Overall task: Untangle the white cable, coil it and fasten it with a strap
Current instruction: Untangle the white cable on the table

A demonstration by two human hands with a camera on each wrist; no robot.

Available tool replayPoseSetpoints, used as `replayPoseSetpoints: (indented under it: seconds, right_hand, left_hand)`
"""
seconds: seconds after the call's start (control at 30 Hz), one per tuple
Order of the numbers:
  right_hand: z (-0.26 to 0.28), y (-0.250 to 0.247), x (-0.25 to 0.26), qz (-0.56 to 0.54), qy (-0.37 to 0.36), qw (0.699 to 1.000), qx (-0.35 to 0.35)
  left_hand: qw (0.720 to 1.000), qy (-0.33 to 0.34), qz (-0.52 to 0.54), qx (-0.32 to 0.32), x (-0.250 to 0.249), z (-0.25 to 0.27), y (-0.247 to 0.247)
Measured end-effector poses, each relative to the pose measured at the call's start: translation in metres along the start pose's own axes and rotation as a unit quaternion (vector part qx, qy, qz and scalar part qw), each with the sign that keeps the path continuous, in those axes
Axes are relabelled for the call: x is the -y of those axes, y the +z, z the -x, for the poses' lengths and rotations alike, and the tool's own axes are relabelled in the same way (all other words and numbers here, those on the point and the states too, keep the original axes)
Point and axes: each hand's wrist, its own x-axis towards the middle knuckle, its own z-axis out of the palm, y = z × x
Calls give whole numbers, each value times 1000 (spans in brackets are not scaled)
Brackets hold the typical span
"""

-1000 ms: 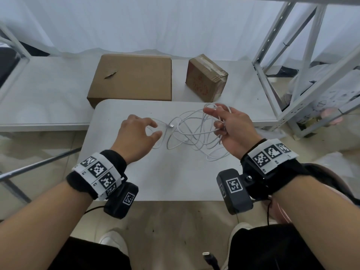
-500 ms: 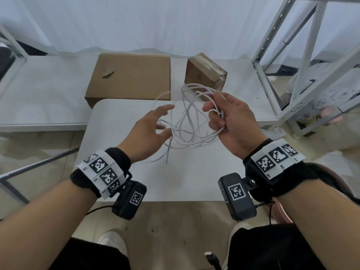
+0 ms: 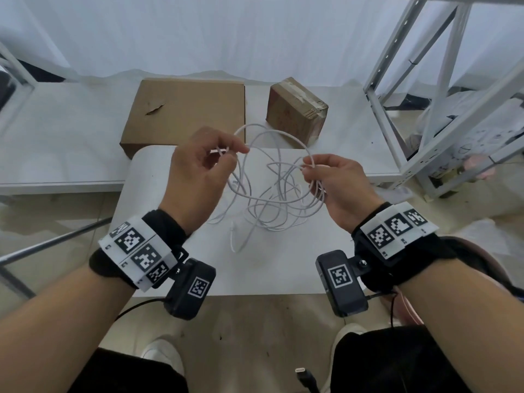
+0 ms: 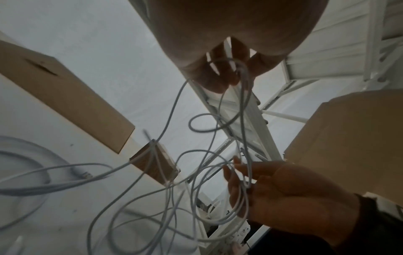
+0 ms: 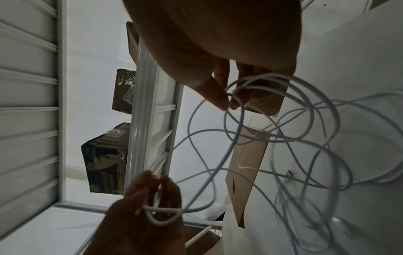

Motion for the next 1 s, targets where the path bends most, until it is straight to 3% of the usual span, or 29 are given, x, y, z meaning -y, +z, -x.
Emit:
replayPoseSetpoints:
  seconds: [0.07,0.2,0.3,0.43,0.5,0.6,0.67,0.73,0.83,1.0]
  right_hand:
    - [0,1,-2,12,10,1000,3]
    - [3,2,0,-45,17,998,37]
    - [7,3,7,-104,4,993,64]
    - [11,6,11,-127,-41,986,97]
    - [14,6,12,-130,-59,982,125]
    - [18,8,14,-133,-80,973,172]
    - [22,10,15,-144,-88,963,212]
    - [25,11,17,-160,-94,948,259]
    - [28,10,19,-171,-111,930,306]
    - [25,7,22,-178,-139,934,277]
  left_hand:
    - [999,39,-17,7,-3,-1,0]
    - [983,72,-166,38,10,3,-3]
    - [965,27,-248,78,24,3,-6]
    - [922,-89,-349,143,33,3,-10]
    - [926,-103,-331,149,32,5,-8]
    - [959,-80,-211,171,21,7,0]
    - [954,-92,-185,218,16,11,8]
    - [940,-90,-227,239,20,15,13]
    - [924,-119,-302,200,32,15,13]
    - [917,-148,-317,190,35,10,12]
